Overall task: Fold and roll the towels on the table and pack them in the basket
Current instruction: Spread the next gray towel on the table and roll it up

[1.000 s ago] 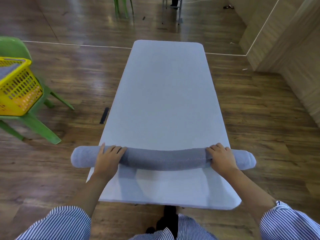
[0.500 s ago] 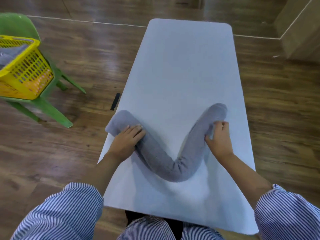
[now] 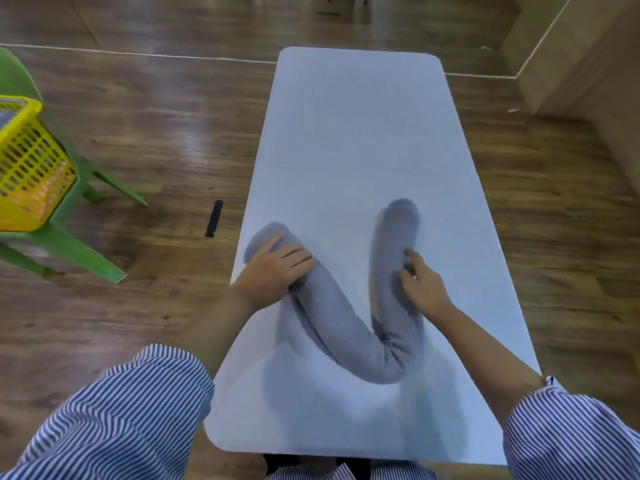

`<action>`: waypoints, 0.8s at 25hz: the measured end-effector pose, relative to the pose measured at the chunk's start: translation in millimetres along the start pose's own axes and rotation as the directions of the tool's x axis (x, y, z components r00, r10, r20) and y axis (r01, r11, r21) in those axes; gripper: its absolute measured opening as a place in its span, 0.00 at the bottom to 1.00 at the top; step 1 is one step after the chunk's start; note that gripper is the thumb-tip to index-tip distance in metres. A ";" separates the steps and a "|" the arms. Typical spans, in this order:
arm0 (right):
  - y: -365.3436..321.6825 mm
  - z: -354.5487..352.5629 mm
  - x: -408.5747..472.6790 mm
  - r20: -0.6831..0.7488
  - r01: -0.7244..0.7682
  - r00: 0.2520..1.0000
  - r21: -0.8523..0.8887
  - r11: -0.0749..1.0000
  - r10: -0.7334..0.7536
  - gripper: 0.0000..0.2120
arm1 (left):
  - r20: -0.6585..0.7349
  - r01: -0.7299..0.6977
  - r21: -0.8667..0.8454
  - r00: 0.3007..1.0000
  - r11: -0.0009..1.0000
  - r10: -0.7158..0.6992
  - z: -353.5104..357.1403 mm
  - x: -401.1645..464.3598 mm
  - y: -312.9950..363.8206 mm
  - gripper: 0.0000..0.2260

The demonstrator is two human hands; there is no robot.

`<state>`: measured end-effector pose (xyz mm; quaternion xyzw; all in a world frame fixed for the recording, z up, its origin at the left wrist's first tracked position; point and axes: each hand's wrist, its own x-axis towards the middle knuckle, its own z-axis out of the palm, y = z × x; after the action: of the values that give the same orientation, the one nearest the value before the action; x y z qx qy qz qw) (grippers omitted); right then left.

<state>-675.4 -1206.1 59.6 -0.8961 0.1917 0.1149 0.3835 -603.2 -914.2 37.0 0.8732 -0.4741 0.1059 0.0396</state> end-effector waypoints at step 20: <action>-26.4 60.3 -67.0 0.338 0.254 0.940 -0.775 0.578 0.040 0.65 | 0.380 0.034 0.089 0.923 0.995 -0.065 13.4 0.0 21.2 0.34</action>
<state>-727.9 -1128.2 59.2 -0.9504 -0.0019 0.3090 -0.0349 -619.0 -928.1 23.3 0.8896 -0.4459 -0.0480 -0.0863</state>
